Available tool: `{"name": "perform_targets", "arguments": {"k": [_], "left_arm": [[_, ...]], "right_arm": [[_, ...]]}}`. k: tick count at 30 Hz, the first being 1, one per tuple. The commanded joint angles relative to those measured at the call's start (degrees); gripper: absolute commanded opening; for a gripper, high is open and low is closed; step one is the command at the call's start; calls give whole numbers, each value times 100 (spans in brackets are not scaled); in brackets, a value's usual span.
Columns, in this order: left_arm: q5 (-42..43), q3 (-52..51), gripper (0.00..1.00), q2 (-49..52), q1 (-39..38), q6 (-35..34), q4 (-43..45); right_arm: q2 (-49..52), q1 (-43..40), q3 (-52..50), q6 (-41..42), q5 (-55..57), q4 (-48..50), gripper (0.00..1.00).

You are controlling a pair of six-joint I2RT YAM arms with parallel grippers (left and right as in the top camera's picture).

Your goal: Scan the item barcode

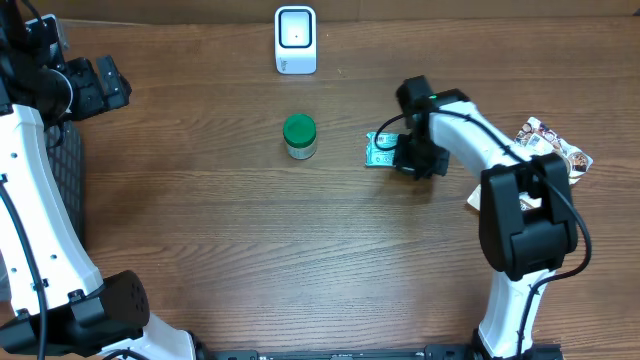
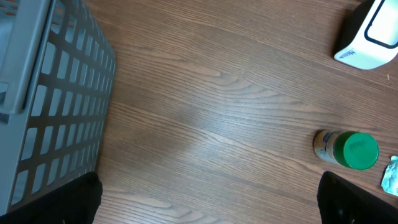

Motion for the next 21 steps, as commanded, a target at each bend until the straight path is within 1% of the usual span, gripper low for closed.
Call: {"name": "perform_targets", "arguments": {"k": [1,2,4,5,6,7,9,13,17,21], "left_arm": [[-17,-20,100,-2,-11,87,0],[-17,-22,100,-2,-11,87,0],[-17,-22,100,-2,-11,87,0],[-17,-20,100,-2,-11,87,0],[-17,-22,99,-2,-11,87,0],[-17,-20,100,-2,-11,87,0],[-17,-22,100,-2,-11,87,0],[-17,-22,100,-2,-11,87,0],[-17,-22,99,-2,-11,90,0],[-17,-20,100,-2,-11,87,0]], "right_arm": [[-345,-238,286,-955,-1134,-35,16],[-428,-284,315,-1054,-1327,-37,17],[-682,-413,387,-1298,-1709,-13,23],[-813,-485,413,-1423,-1812,13,29],[-920,-557,420,-1482,-1851,76,38],[-990,-627,420,-1482,-1853,151,43],[-1012,-772,417,-1449,-1869,352,45],[-721,-931,369,-1320,-1899,793,45],[-315,-1010,369,-1213,-1902,710,49],[-81,-1143,369,-1180,-1908,621,50]]}}
